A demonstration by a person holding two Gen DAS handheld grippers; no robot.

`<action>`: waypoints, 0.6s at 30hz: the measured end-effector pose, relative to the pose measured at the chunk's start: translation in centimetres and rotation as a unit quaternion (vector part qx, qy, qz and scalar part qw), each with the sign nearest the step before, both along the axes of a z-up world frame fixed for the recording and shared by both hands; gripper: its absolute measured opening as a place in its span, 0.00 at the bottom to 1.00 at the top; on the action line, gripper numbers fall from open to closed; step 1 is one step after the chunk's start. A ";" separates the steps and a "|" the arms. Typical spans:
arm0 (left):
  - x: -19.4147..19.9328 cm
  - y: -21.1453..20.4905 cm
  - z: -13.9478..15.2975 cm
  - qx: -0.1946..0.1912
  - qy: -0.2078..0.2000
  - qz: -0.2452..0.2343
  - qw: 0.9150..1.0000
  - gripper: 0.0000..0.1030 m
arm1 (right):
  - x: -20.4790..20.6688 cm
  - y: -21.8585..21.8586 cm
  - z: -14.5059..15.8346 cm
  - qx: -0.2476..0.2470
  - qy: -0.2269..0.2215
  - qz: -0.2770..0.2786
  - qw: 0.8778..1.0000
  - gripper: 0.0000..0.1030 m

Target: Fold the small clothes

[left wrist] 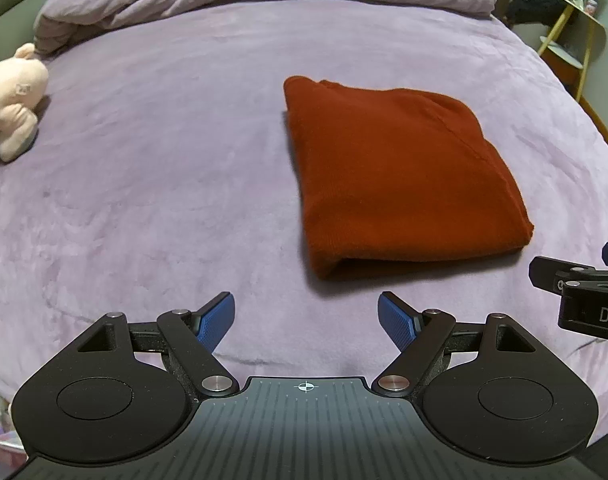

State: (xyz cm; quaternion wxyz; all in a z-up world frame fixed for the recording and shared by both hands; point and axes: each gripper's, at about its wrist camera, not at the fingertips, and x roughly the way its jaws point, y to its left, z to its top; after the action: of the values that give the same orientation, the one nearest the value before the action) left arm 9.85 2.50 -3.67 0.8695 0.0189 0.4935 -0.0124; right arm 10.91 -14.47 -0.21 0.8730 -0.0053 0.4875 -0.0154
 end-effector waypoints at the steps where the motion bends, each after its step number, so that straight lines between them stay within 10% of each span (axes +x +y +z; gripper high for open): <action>1: 0.0 0.0 0.0 0.000 0.000 -0.001 1.000 0.81 | 0.0 0.0 0.0 -0.001 0.000 0.000 1.000 0.84; 18: 0.1 -0.4 0.2 0.004 -0.004 -0.005 1.000 0.81 | 0.1 -0.3 -0.2 0.004 0.002 -0.006 1.000 0.84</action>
State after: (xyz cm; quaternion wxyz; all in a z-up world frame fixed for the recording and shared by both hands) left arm 9.93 2.14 -3.42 0.8711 0.0243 0.4903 -0.0146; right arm 10.98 -14.80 -0.40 0.8718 0.0008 0.4895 -0.0188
